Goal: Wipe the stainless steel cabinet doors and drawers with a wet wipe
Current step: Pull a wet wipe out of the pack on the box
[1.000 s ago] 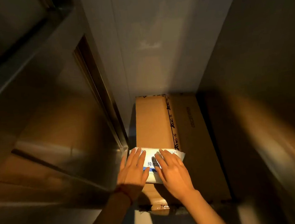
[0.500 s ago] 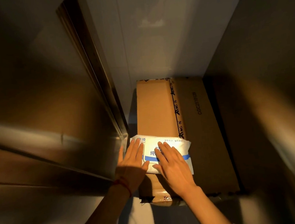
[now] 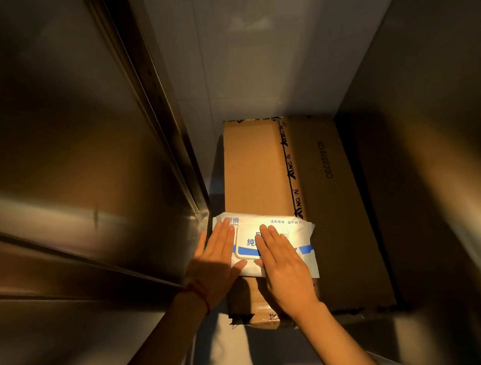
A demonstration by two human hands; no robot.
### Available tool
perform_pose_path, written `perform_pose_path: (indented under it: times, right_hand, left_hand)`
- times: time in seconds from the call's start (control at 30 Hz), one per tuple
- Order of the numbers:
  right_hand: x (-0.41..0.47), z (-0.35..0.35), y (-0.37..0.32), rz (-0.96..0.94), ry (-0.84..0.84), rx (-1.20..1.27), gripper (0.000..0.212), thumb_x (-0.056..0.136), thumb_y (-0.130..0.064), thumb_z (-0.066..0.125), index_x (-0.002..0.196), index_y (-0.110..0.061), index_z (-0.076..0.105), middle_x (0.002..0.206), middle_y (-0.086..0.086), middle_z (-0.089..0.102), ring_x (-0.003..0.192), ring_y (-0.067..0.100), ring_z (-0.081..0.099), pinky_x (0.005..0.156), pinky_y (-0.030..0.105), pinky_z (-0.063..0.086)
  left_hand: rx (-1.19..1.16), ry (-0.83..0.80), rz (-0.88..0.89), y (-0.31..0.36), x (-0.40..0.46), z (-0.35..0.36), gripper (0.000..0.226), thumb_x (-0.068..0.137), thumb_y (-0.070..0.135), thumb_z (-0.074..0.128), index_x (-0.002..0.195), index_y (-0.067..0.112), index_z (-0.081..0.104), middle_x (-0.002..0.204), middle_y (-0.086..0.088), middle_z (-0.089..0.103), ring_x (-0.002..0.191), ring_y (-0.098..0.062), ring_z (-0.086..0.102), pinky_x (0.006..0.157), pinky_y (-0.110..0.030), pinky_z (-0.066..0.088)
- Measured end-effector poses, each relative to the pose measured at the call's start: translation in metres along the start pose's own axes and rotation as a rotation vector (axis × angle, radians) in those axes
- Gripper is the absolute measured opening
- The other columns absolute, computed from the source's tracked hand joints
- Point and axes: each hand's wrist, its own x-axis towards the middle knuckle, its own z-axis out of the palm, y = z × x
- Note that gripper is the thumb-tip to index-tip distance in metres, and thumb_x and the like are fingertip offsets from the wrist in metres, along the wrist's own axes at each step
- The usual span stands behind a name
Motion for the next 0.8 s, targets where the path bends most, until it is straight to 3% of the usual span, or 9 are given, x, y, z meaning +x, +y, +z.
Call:
perform_pose_path:
  times: [0.37,0.7,0.73,0.8]
  right_hand:
    - [0.003,-0.002,-0.002,0.018,0.022,0.044,0.076,0.039,-0.013,0.096,0.11,-0.003,0.069,0.115,0.015,0.066,0.103,0.03,0.065,0.08,0.039,0.052]
    - [0.003,-0.001,-0.002,0.022,0.043,0.087,0.069,0.046,-0.01,0.094,0.11,0.0,0.068,0.113,0.017,0.066,0.103,0.033,0.065,0.081,0.044,0.05]
    - [0.004,-0.001,-0.002,0.027,0.045,0.093,0.069,0.047,-0.01,0.094,0.109,0.0,0.068,0.113,0.017,0.066,0.102,0.033,0.065,0.081,0.044,0.05]
    - [0.004,-0.001,-0.003,0.039,0.047,0.103,0.069,0.046,-0.009,0.094,0.11,0.001,0.067,0.113,0.018,0.066,0.102,0.034,0.065,0.082,0.044,0.048]
  left_hand:
    - [0.039,-0.095,0.022,0.005,0.004,-0.015,0.073,0.045,0.036,0.092,0.099,-0.008,0.07,0.104,-0.023,0.068,0.092,-0.033,0.068,0.071,-0.047,0.055]
    - [0.089,-0.221,-0.017,0.008,0.006,-0.016,0.08,0.048,0.044,0.089,0.107,-0.006,0.067,0.113,-0.024,0.064,0.102,-0.032,0.065,0.08,-0.044,0.053]
    - [0.097,-0.24,-0.031,0.008,0.007,-0.017,0.084,0.057,0.046,0.085,0.116,-0.008,0.061,0.122,-0.026,0.058,0.112,-0.034,0.059,0.089,-0.044,0.049]
    - [0.134,-0.341,-0.062,0.007,0.007,-0.011,0.088,0.088,0.051,0.055,0.144,-0.006,0.019,0.151,-0.026,0.019,0.14,-0.033,0.023,0.114,-0.04,0.018]
